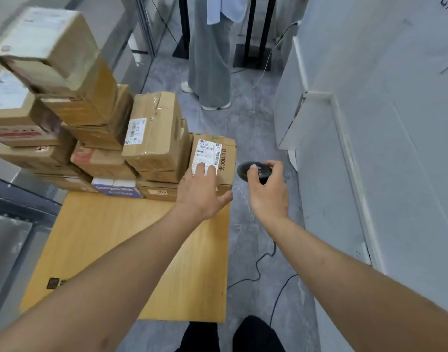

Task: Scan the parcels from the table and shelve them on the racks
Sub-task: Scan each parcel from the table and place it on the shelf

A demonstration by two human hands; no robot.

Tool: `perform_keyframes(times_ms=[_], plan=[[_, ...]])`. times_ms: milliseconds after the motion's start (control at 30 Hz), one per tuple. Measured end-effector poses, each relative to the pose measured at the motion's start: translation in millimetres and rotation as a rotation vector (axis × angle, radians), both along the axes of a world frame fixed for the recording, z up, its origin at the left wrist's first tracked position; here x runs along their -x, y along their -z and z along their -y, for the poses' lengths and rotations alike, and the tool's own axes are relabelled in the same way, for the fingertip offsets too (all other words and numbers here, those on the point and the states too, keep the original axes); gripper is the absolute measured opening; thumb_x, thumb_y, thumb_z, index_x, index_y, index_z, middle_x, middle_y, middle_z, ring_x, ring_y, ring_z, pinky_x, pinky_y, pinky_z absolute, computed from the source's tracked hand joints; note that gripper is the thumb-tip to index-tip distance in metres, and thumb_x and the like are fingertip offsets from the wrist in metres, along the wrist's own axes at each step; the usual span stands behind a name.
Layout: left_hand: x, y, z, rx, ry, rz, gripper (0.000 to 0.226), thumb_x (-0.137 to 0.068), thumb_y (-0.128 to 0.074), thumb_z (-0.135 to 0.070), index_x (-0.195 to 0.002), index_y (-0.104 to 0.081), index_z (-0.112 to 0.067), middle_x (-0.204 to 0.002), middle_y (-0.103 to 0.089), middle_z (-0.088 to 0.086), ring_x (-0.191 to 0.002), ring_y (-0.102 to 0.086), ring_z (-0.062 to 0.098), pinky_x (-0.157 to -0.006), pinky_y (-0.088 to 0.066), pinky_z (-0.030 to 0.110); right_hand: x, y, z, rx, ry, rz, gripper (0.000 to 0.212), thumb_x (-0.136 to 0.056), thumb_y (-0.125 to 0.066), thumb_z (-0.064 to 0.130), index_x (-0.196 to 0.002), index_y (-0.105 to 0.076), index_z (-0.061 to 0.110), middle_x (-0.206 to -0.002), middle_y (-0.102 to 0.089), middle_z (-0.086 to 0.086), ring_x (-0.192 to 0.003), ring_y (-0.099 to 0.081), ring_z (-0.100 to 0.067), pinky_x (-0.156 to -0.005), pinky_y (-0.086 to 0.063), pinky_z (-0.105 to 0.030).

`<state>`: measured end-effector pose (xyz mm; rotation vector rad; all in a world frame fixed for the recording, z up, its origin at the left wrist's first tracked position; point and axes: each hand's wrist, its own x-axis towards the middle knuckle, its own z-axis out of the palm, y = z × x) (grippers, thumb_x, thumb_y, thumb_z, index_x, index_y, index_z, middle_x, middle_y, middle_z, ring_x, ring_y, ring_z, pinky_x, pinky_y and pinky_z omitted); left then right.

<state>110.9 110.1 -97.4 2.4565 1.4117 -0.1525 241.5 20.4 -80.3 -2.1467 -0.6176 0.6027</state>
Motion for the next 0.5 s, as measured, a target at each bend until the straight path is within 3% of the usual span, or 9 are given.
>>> perform_keyframes(times_ms=[167, 267, 367, 500], plan=[[-22.2, 27.7, -10.2, 0.007, -0.159, -0.064, 0.117, -0.080, -0.056, -0.087, -0.162, -0.019, -0.013, -0.166, -0.019, 0.023, -0.149, -0.027, 0.043, -0.120, -0.032, 0.050, -18.4, 22.5, -19.6, -0.005, 0.007, -0.029, 0.024, -0.104, -0.054, 0.049, -0.120, -0.047, 0.033, -0.094, -0.060, 0.019, -0.091, -0.060, -0.014, -0.076, -0.041, -0.033], [-36.2, 37.8, -12.1, 0.042, -0.332, -0.071, 0.135, -0.071, -0.054, -0.096, -0.165, -0.009, -0.010, -0.166, -0.013, 0.029, -0.150, -0.025, 0.046, -0.121, -0.030, 0.051, -29.7, 33.1, -24.4, 0.001, -0.032, -0.038, 0.022, -0.103, -0.055, 0.049, -0.118, -0.047, 0.035, -0.096, -0.063, 0.020, -0.087, -0.061, -0.006, -0.068, -0.040, -0.023], [-45.5, 41.9, -11.5, 0.060, -0.444, -0.044, 0.140, -0.067, -0.058, -0.096, -0.165, -0.008, -0.009, -0.165, -0.014, 0.031, -0.150, -0.024, 0.046, -0.119, -0.032, 0.051, -39.5, 38.6, -25.3, 0.011, -0.089, -0.049, 0.022, -0.104, -0.056, 0.047, -0.119, -0.048, 0.034, -0.094, -0.060, 0.023, -0.084, -0.056, 0.006, -0.066, -0.036, -0.014], [-57.1, 42.8, -10.7, 0.049, -0.521, 0.002, 0.138, -0.066, -0.072, -0.086, -0.164, -0.009, -0.011, -0.160, -0.018, 0.026, -0.143, -0.029, 0.045, -0.114, -0.037, 0.050, -54.4, 36.4, -24.9, -0.008, -0.153, -0.043, 0.024, -0.104, -0.056, 0.046, -0.122, -0.049, 0.031, -0.095, -0.061, 0.023, -0.086, -0.060, -0.002, -0.074, -0.043, -0.027]])
